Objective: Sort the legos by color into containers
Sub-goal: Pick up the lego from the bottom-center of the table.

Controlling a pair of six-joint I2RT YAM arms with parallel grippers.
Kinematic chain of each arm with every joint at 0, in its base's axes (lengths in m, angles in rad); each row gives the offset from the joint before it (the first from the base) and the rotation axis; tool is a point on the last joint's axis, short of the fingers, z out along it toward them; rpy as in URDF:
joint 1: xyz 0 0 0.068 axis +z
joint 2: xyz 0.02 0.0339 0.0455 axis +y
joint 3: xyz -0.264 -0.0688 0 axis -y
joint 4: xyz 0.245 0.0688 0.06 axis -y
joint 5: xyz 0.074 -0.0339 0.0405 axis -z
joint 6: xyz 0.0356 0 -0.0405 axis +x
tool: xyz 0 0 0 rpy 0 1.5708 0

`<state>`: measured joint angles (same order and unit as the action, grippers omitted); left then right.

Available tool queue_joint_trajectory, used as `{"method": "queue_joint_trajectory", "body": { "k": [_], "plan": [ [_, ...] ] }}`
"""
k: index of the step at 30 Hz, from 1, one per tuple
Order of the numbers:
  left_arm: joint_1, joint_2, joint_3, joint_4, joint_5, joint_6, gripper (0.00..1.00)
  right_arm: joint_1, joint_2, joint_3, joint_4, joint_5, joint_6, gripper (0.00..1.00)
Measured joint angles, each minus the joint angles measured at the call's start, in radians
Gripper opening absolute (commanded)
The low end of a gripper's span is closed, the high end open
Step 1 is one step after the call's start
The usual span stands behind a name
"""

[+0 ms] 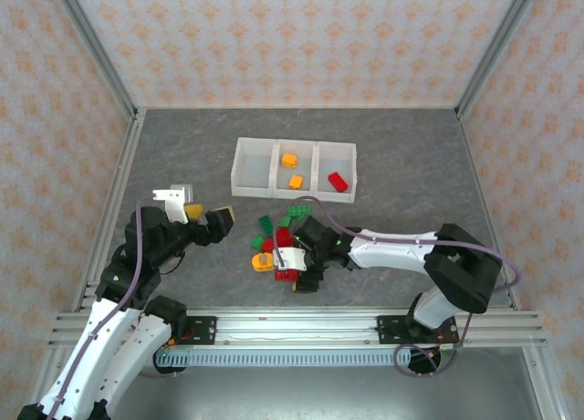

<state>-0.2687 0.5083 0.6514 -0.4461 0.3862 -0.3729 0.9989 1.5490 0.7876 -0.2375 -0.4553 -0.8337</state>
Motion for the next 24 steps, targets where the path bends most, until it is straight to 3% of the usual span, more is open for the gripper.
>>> {"method": "queue_joint_trajectory", "body": {
  "k": [9,14,19,24],
  "plan": [
    [0.0,0.005,-0.001,0.0,0.0,0.0,0.99,0.003,0.092,0.038,0.01,-0.021,0.0,0.58],
    [0.0,0.005,-0.007,0.0,-0.002,0.0,0.99,0.016,0.114,0.054,0.014,-0.012,-0.004,0.26],
    [0.0,0.005,-0.009,0.001,-0.011,-0.003,0.99,0.027,0.093,0.048,0.013,0.007,-0.009,0.19],
    [0.0,0.004,-0.01,0.0,-0.027,-0.003,0.99,0.028,-0.086,-0.006,0.008,0.043,0.014,0.09]
  ]
}}
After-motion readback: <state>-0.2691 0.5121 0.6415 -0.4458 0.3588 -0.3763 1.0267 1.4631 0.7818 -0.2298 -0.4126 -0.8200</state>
